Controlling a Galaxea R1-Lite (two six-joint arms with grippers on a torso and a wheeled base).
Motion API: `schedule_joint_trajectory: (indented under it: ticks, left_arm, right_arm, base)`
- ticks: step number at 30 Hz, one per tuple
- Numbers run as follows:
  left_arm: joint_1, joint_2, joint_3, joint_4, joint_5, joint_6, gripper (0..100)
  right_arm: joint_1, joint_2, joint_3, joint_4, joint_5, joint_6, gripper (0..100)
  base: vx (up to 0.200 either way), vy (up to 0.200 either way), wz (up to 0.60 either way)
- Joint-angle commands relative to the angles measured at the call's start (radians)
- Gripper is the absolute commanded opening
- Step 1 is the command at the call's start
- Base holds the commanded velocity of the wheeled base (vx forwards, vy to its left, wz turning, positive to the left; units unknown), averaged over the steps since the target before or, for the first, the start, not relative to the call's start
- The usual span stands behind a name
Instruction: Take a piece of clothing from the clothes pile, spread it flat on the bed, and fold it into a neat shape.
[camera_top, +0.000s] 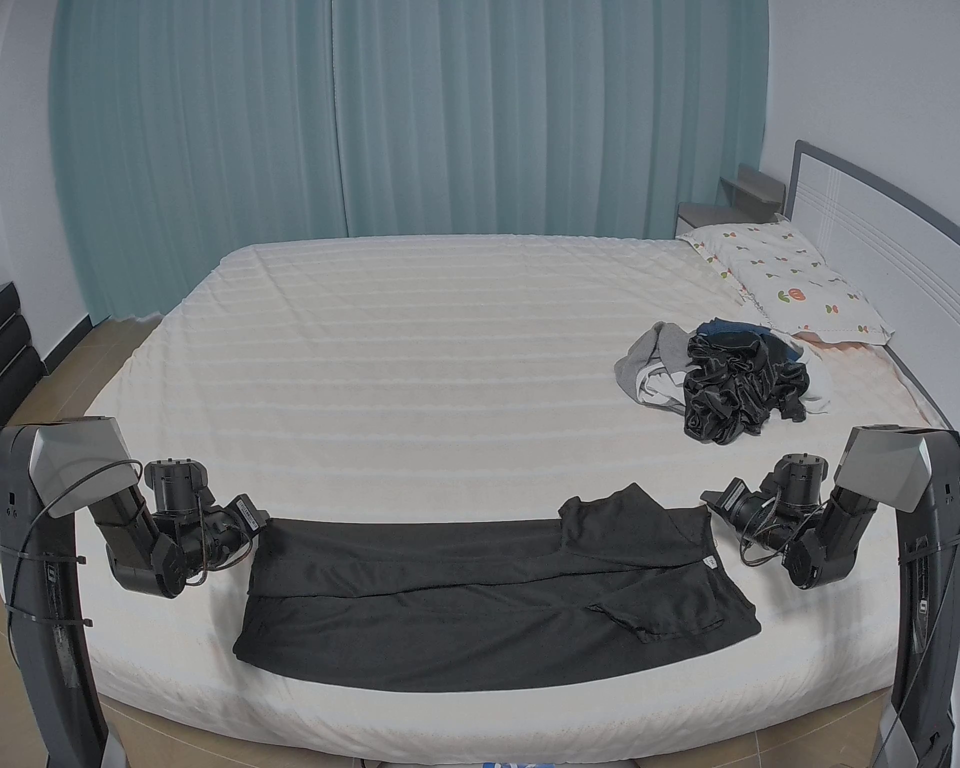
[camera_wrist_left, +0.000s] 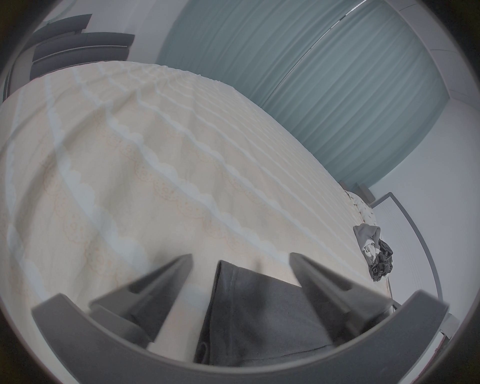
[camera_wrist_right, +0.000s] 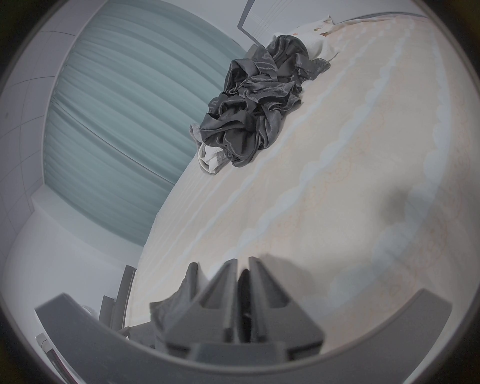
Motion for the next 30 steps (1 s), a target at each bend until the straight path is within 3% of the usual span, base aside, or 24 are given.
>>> schedule_joint_trajectory:
  ticks: [1, 9, 14, 18, 30]
  left_arm:
    - [0.003, 0.020, -0.007, -0.001, -0.002, 0.002, 100]
    - [0.032, 0.015, -0.040, 0.014, -0.028, -0.064, 100]
    - [0.044, -0.003, -0.035, 0.014, -0.091, -0.102, 100]
    - [0.041, -0.005, -0.032, 0.021, -0.097, -0.102, 100]
    - [0.040, -0.003, -0.029, 0.022, -0.095, -0.102, 100]
  right_arm:
    - [-0.005, -0.024, 0.013, -0.040, 0.000, -0.005, 100]
    - [0.066, -0.137, 0.148, -0.083, 0.020, -0.036, 100]
    - [0.124, -0.133, 0.197, -0.094, 0.045, -0.131, 100]
    - [0.138, -0.116, 0.209, -0.089, 0.046, -0.235, 100]
    - [0.130, -0.051, 0.138, -0.034, 0.045, -0.261, 100]
  base:
    - [0.000, 0.000, 0.00]
    - [0.000, 0.000, 0.00]
    - [0.000, 0.000, 0.00]
    - [0.000, 0.000, 0.00]
    - [0.000, 0.000, 0.00]
